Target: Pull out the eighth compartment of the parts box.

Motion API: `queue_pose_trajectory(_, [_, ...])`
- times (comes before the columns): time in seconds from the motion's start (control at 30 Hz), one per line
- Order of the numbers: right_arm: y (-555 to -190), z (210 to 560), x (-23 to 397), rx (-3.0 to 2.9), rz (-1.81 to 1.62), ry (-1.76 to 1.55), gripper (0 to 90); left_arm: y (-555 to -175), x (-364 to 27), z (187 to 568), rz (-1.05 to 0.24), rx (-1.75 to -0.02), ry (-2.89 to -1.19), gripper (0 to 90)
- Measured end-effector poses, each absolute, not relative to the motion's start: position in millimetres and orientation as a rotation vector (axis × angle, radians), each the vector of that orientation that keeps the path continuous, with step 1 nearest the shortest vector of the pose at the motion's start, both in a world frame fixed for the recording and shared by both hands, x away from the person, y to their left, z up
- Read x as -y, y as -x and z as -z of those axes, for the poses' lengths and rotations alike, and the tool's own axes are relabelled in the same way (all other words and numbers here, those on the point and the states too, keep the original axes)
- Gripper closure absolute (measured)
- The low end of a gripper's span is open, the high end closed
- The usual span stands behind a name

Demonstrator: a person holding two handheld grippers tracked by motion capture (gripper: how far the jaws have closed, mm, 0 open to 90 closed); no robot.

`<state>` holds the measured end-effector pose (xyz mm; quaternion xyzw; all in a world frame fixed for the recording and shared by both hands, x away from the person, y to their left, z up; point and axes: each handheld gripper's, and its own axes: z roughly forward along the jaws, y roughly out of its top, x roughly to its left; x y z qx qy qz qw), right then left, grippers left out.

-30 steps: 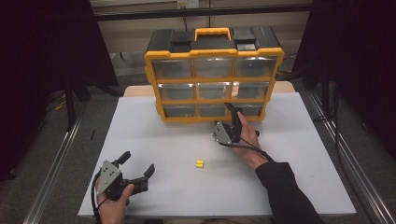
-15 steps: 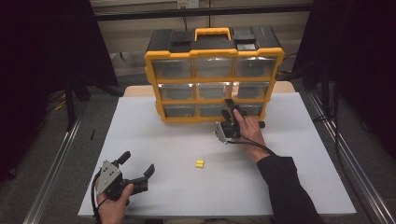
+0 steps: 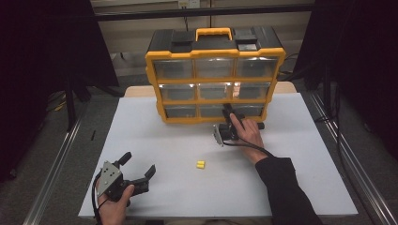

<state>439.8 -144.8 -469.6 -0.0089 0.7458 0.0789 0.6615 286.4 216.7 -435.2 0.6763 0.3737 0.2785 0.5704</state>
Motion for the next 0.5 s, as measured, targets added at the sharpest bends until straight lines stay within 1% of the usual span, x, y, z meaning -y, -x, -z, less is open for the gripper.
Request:
queue_pose_trajectory(0.07, [-439.9, 470.7, 144.5, -1.676, -0.182, 0.005, 69.3, -286.3, -216.9, 435.2, -0.654, -0.877, -1.590, 2.9])
queue_pose_trajectory(0.13, [-439.4, 470.8, 144.5, -1.677, -0.175, 0.003, 69.8, -286.3, -216.5, 435.3, -0.652, -0.879, -1.582, 2.9])
queue_pose_trajectory(0.17, [-439.8, 470.1, 145.4, -1.671, -0.176, 0.017, 72.3, -286.3, -216.5, 435.3, -0.651, -0.879, -1.587, 2.9])
queue_pose_trajectory(0.2, [-439.8, 470.1, 145.4, -1.671, -0.176, 0.017, 72.3, -286.3, -216.5, 435.3, -0.651, -0.879, -1.587, 2.9])
queue_pose_trajectory(0.3, [-439.9, 469.4, 145.6, -1.658, -0.168, 0.023, 77.4, -286.3, -216.2, 435.5, -0.651, -0.878, -1.589, 2.9])
queue_pose_trajectory(0.5, [-440.1, 468.3, 146.9, -1.658, -0.167, 0.042, 79.5, -287.7, -216.7, 436.3, -0.658, -0.885, -1.589, 2.9])
